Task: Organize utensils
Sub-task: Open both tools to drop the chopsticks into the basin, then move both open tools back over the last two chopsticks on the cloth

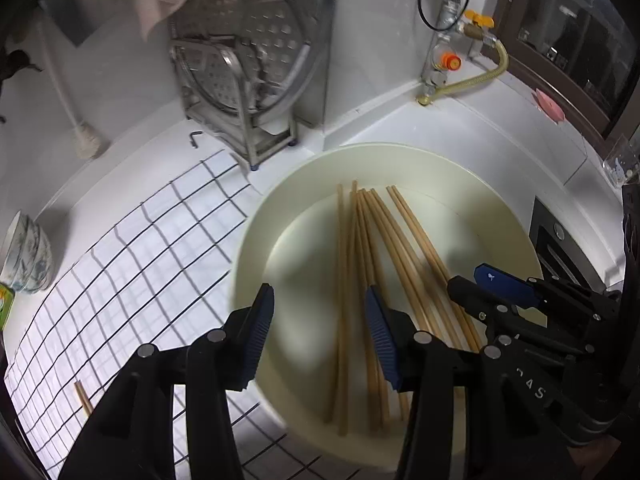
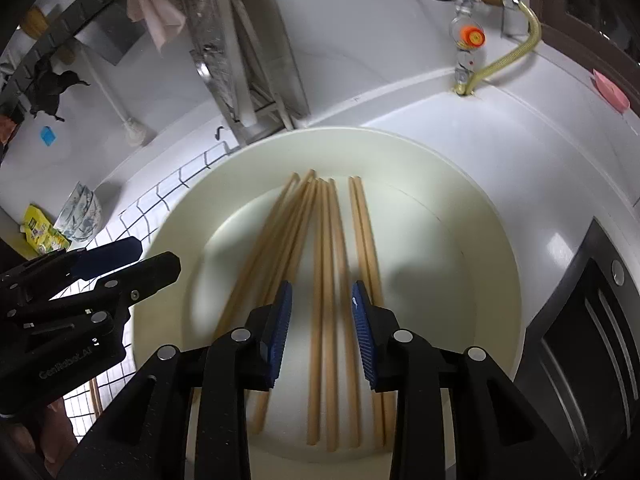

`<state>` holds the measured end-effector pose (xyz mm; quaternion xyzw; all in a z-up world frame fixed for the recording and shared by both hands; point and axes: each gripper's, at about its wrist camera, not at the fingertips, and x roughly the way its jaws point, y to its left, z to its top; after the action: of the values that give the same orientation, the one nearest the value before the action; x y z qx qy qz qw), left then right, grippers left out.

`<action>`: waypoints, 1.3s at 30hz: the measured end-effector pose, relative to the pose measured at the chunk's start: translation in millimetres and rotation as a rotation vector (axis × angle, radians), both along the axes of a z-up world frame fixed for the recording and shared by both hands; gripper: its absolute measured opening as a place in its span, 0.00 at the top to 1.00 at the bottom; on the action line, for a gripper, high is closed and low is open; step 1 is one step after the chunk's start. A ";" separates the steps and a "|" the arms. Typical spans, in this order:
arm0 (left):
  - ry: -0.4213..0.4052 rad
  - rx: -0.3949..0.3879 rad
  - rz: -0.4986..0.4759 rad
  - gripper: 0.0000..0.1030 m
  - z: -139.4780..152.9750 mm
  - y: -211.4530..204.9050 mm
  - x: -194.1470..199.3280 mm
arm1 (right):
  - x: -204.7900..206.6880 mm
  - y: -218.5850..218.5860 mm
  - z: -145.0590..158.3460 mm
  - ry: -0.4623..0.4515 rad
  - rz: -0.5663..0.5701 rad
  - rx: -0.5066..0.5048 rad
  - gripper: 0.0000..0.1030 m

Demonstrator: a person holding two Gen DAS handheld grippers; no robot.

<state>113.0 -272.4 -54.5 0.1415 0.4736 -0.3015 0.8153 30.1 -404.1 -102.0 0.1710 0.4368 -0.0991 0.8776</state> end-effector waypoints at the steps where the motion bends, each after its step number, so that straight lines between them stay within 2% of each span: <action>1: -0.004 -0.004 0.008 0.54 2.5 5.1 -0.8 | -0.6 2.0 1.8 -0.002 0.003 -0.002 0.70; 9: -0.033 -0.031 0.087 0.50 20.1 49.7 -6.7 | -2.6 35.8 17.8 -0.020 0.061 -0.029 0.66; 13: -0.051 -0.046 0.137 0.44 28.2 77.8 -11.5 | -3.0 56.6 26.1 -0.035 0.092 -0.044 0.58; 18: -0.062 -0.044 0.186 0.43 31.9 110.1 -15.7 | -0.8 85.2 32.8 -0.046 0.141 -0.051 0.56; 22: -0.057 -0.044 0.237 0.42 30.7 139.3 -17.9 | 2.4 109.3 33.2 -0.044 0.189 -0.049 0.52; 35: -0.025 -0.048 0.337 0.41 16.8 214.1 -12.2 | 30.5 181.2 22.8 0.011 0.290 -0.051 0.50; 39: -0.041 -0.046 0.364 0.41 14.3 240.8 -11.0 | 37.5 202.5 23.8 0.006 0.309 -0.064 0.50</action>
<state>102.1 -31.7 -40.2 0.0406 0.4677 -0.1569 0.8689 67.5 -201.6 -78.2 0.0734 0.4571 0.0227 0.8861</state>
